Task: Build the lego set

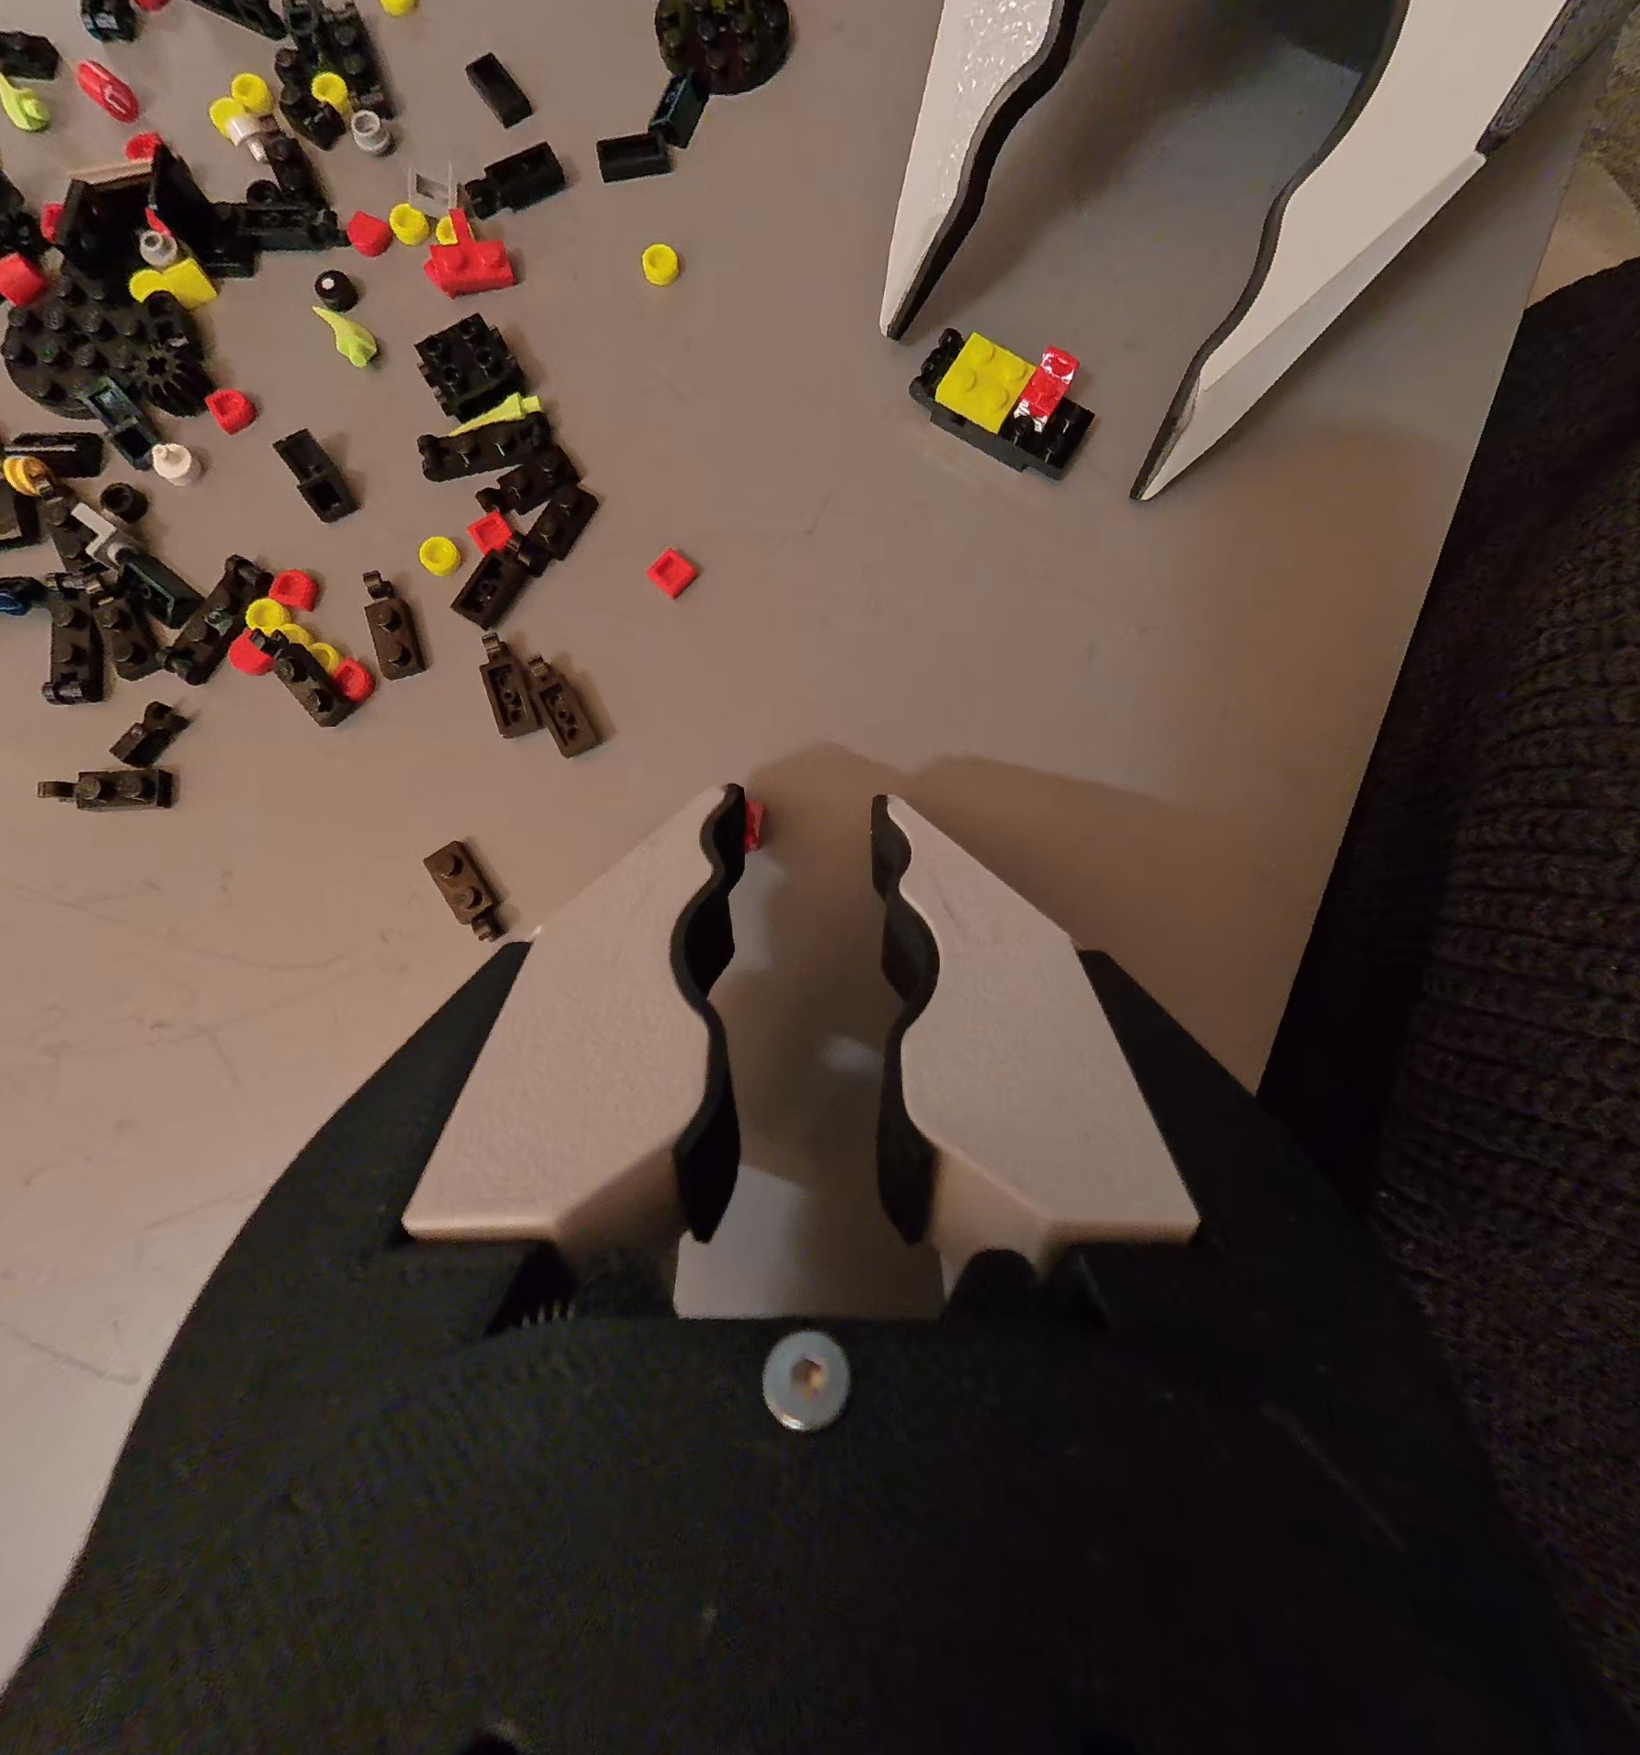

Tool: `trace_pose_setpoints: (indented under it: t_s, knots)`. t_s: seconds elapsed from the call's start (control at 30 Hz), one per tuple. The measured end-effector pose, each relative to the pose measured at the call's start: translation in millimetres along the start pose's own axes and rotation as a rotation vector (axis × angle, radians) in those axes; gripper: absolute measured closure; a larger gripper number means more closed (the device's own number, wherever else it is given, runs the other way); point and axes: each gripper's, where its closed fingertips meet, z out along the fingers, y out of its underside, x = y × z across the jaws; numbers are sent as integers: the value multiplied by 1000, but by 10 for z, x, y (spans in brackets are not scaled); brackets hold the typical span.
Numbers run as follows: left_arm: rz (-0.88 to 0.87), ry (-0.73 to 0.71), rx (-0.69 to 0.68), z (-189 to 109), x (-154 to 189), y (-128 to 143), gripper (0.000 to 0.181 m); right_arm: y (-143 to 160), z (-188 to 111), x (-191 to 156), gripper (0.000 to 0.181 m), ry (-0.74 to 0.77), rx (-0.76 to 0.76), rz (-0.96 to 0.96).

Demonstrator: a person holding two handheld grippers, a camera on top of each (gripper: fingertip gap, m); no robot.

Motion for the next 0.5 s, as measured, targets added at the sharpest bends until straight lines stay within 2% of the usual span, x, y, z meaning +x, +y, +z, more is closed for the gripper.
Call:
trace_pose_setpoints:
  t_s: [0.5]
  knots:
    - [5, -2, 0, 2, 3, 1, 155, 2, 2, 0, 120, -5, 2, 8]
